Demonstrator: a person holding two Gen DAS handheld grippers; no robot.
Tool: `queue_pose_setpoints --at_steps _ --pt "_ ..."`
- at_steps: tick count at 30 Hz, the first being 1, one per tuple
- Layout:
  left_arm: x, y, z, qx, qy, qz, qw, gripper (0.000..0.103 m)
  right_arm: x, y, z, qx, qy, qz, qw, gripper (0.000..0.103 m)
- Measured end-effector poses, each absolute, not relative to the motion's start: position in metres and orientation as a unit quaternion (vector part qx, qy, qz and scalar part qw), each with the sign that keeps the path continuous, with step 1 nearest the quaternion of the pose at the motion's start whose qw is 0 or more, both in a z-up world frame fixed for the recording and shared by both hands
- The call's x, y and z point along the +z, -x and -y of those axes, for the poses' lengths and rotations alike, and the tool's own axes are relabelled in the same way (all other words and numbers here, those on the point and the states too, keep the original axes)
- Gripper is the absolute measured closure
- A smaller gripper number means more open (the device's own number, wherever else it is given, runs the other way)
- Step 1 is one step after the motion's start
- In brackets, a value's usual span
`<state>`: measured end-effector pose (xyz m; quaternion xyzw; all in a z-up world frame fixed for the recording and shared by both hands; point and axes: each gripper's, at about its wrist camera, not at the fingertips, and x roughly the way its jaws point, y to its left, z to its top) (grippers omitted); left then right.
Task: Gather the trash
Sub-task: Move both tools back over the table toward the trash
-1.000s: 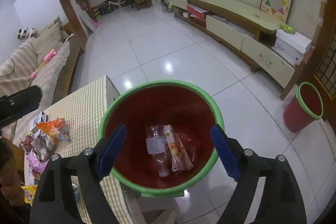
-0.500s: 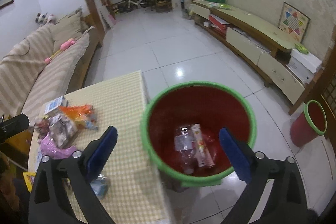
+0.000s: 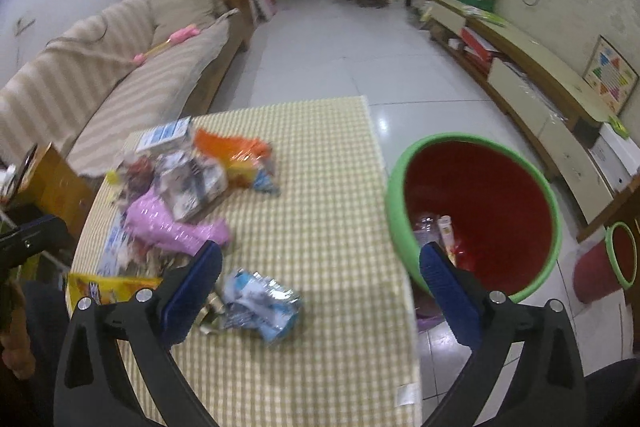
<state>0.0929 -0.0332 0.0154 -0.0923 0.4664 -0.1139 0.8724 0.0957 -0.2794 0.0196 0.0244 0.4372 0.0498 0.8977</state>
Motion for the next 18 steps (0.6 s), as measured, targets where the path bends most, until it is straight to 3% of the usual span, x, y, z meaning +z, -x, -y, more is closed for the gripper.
queue_pose_setpoints --at_steps 11,18 --pt "-0.017 -0.065 0.009 -0.126 0.070 -0.504 0.852 0.005 -0.014 -0.095 0.249 0.091 0.026 -0.480 0.872 0.007" --pt "-0.023 -0.056 0.039 -0.141 -0.077 -0.489 0.857 0.005 -0.032 -0.097 0.239 0.101 0.044 -0.501 0.859 0.007"
